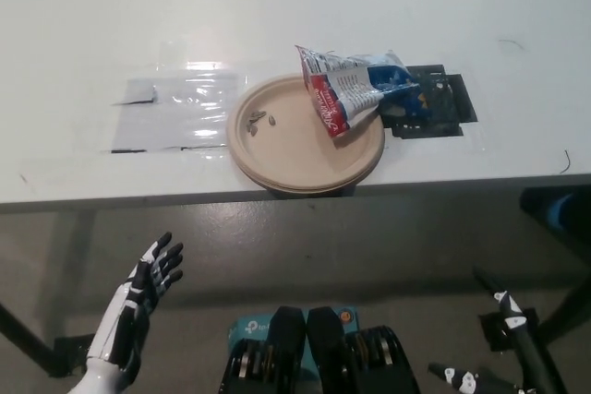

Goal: The robot picks up a small bag of sunflower seeds on the right hand side and take it to the empty plate on the left hand side then pours some sunflower seeds on to the plate.

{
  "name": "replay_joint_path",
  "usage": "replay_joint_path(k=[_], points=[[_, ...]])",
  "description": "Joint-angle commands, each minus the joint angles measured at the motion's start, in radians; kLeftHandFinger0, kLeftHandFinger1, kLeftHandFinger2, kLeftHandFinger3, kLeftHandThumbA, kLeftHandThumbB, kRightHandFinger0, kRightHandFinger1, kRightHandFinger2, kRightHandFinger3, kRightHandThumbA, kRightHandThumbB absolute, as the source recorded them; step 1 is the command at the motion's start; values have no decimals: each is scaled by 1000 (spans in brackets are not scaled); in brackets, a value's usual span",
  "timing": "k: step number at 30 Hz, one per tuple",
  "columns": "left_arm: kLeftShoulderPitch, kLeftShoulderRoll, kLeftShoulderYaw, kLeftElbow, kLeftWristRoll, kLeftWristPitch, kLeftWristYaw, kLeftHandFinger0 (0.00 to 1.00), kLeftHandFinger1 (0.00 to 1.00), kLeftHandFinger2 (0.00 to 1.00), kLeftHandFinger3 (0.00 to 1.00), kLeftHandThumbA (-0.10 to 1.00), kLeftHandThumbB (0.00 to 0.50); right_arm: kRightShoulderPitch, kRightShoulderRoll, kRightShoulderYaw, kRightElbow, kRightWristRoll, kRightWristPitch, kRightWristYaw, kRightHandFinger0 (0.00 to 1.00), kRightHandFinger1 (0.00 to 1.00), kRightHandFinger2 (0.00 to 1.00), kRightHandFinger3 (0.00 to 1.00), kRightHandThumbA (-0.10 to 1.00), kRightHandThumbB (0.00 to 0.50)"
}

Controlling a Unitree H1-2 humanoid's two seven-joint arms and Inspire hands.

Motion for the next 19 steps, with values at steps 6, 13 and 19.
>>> replay_joint_path(k=[6, 13, 19], points=[[-23, 8, 6, -4, 5, -58, -5, 1000, 1000, 1000, 1000, 1000, 99, -16, 17, -18, 12, 98, -140, -83, 1000, 1000, 1000, 1000, 1000, 261], [-20, 10, -2, -3, 13, -48, -7, 1000, 1000, 1000, 1000, 1000, 141, -2, 14, -5, 17, 98, -140, -88, 1000, 1000, 1000, 1000, 1000, 264], [-23, 13, -5, -6, 19, -43, -9, 1000, 1000, 1000, 1000, 1000, 140, -3, 11, 3, 26, 89, -140, -100, 1000, 1000, 1000, 1000, 1000, 260]])
